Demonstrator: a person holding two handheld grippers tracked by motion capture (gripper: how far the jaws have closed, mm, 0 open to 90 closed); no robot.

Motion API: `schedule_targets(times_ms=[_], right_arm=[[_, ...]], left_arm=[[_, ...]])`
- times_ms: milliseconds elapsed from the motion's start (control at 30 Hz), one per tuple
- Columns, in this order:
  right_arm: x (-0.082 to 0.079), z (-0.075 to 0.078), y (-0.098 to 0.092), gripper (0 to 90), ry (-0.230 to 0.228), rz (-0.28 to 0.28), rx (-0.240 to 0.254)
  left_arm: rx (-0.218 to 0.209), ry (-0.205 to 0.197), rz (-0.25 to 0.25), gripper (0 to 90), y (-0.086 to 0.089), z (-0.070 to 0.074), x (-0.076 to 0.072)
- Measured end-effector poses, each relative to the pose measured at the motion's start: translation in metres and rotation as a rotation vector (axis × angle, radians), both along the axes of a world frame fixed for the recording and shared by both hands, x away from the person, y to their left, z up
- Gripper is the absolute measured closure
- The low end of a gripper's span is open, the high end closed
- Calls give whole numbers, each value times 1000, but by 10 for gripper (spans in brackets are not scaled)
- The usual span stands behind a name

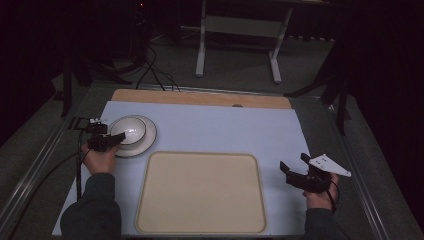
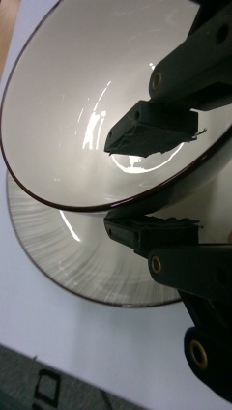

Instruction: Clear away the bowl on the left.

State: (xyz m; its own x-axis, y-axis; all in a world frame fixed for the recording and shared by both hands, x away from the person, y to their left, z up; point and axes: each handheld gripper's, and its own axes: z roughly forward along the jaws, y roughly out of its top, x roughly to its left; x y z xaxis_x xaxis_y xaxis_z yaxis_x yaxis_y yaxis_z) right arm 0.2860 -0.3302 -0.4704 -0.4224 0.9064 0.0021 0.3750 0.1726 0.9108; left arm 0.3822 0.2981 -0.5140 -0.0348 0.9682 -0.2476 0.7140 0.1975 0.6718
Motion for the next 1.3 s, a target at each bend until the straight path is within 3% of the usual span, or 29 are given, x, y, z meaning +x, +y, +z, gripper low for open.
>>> schedule_targets(times_ms=[133,367,633,867,967,1300], right_arm=[[0,0,0,134,-1,1,0],[0,0,0,134,-2,2,2],[0,0,0,134,-6,4,2],[0,0,0,134,-6,3,5],[0,0,0,134,-6,3,5],[0,1,0,134,-7,3,5]], left_arm=[[-48,16,15,606,2,0,1],[-131,38,65,702,6,0,1],[-155,38,69,798,4,1,0],[-204,20,79,795,4,3,-2],[-196,17,81,795,3,4,-2],[-233,-6,76,795,5,9,-5]])
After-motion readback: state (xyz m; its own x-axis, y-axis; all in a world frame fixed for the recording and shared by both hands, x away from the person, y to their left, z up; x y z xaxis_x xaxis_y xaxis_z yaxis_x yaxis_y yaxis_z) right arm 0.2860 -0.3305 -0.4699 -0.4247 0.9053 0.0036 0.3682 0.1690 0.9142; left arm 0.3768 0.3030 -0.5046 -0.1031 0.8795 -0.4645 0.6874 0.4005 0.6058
